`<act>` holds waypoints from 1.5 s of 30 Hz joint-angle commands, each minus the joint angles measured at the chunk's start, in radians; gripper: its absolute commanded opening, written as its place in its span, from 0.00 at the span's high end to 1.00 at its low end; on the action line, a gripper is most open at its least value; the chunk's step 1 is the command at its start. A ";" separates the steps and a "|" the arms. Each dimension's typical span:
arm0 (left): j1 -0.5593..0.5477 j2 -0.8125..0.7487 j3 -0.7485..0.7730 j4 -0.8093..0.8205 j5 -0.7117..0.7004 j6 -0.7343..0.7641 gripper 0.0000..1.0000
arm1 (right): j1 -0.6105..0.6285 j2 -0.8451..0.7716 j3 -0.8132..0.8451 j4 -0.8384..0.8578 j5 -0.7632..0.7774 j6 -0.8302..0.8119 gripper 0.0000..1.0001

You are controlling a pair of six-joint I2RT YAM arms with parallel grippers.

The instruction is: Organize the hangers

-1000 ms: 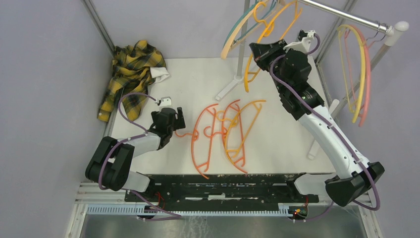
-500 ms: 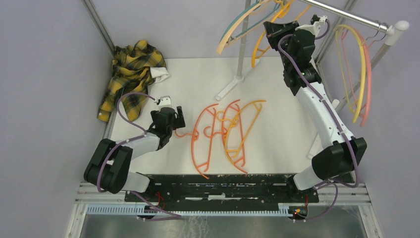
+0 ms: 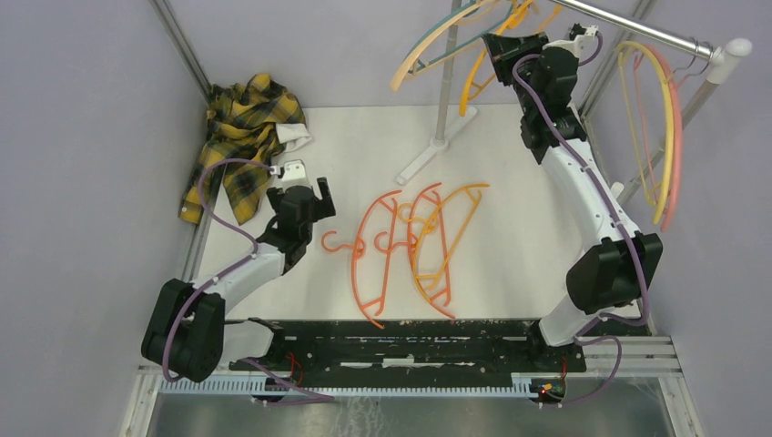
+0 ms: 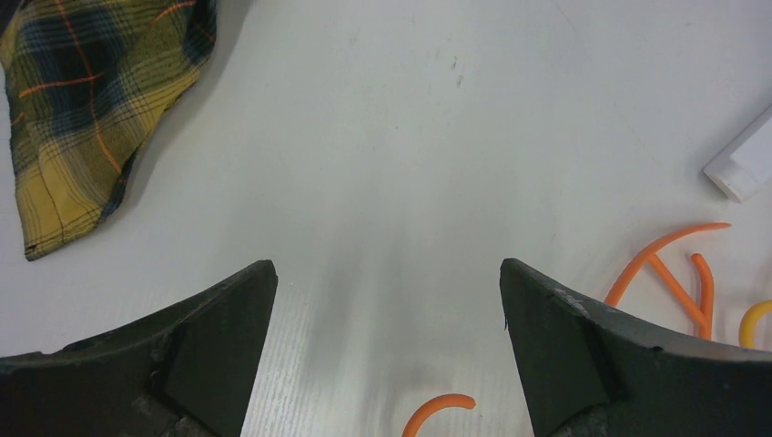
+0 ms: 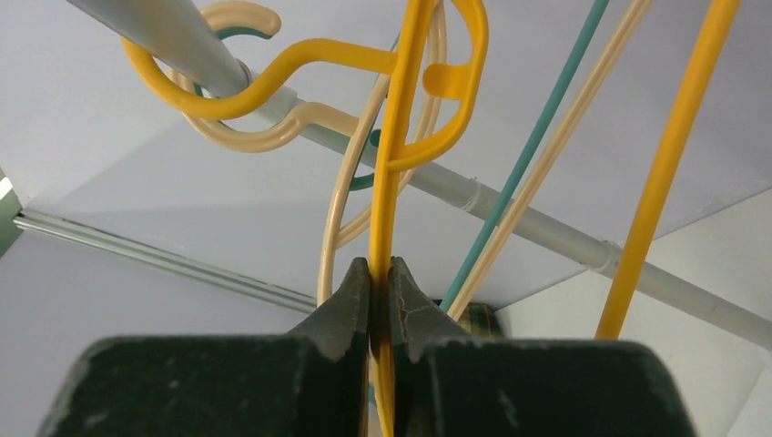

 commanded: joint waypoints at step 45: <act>-0.052 0.028 -0.075 0.228 0.298 0.167 0.01 | 0.538 -0.176 -0.809 -0.183 0.119 -0.414 0.25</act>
